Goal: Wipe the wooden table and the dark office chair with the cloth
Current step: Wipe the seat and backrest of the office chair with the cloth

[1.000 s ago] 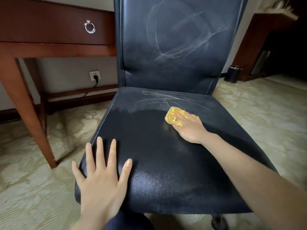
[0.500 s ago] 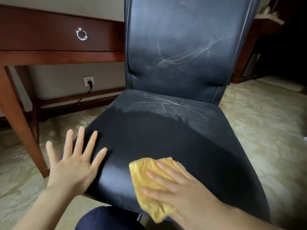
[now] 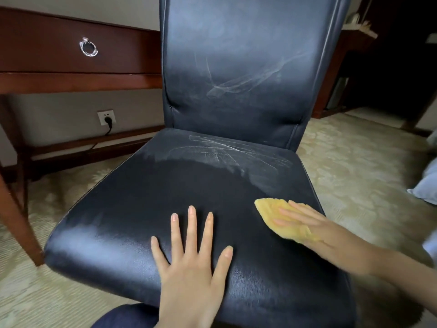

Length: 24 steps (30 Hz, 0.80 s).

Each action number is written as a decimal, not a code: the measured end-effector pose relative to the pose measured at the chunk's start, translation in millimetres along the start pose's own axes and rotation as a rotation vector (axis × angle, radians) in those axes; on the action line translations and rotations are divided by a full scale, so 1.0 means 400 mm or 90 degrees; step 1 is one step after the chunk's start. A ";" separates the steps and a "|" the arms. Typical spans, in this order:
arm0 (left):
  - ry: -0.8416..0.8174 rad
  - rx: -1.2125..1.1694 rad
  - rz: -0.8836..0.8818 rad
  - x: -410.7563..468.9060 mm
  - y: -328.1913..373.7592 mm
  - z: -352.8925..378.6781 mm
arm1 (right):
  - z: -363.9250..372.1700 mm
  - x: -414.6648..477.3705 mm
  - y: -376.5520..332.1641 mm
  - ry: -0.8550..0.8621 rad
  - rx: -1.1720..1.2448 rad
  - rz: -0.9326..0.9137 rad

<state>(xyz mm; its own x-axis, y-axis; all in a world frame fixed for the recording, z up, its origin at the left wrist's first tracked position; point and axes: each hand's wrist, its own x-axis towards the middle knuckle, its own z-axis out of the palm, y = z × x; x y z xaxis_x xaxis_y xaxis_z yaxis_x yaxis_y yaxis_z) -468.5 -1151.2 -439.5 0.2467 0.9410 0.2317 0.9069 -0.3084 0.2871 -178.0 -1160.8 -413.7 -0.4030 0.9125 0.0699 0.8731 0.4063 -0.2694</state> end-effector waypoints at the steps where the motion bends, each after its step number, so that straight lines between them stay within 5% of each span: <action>1: 0.003 -0.007 -0.001 0.002 0.000 0.001 | -0.005 0.020 0.015 0.009 0.031 0.038; 11: 0.002 -0.025 -0.003 0.005 -0.024 -0.005 | -0.019 0.165 0.075 0.092 0.083 0.376; 24: -0.023 0.106 0.033 0.030 -0.154 -0.044 | 0.118 -0.068 -0.263 0.164 -0.016 -0.061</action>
<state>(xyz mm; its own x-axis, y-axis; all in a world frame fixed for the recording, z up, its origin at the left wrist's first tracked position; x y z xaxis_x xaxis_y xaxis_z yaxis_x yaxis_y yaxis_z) -527.5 -1123.2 -438.1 0.3032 0.9300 0.2079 0.9362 -0.3314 0.1171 -272.0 -1230.7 -432.7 -0.4047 0.8503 0.3364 0.8419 0.4901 -0.2258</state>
